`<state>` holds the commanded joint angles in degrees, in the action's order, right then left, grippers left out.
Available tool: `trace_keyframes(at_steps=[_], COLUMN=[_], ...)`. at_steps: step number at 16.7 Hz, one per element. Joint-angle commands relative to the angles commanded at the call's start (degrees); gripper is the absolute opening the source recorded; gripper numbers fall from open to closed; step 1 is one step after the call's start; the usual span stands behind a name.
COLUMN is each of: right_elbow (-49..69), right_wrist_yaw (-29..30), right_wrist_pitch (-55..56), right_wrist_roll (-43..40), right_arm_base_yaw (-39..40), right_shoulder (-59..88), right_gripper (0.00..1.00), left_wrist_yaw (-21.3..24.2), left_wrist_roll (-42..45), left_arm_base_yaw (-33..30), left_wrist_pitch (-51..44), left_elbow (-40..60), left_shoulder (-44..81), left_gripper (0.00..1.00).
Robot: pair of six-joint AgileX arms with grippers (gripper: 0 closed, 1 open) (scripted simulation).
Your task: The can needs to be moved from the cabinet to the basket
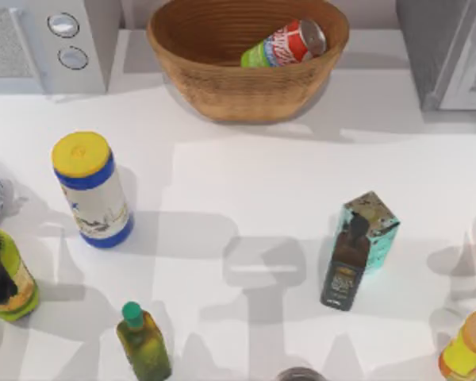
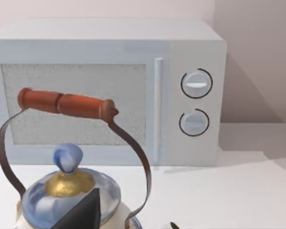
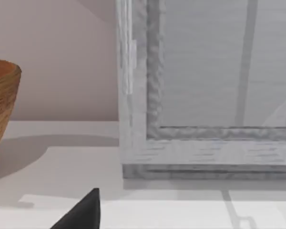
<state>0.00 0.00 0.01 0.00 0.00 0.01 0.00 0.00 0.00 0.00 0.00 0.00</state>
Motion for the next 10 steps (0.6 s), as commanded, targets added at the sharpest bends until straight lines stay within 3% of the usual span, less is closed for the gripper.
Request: trace_keyframes(at_steps=[6,10], right_elbow=[1.58,7.62], right_wrist_yaw=[-1.57,-10.98], right_wrist_pitch=[1.92,12.6], right_wrist_roll=[-0.09,-0.69], right_arm_base_yaw=[-0.98,-8.59], right_shoulder=[1.88,11.69], right_gripper=[1.0,1.0], left_wrist_yaw=[0.0,0.0], left_wrist_roll=[0.0,0.0], left_arm_base_yaw=[0.0,0.0], left_wrist_pitch=[0.0,0.0], left_elbow=[0.0,0.0], left_shoulder=[0.0,0.0], left_gripper=[1.0,1.0])
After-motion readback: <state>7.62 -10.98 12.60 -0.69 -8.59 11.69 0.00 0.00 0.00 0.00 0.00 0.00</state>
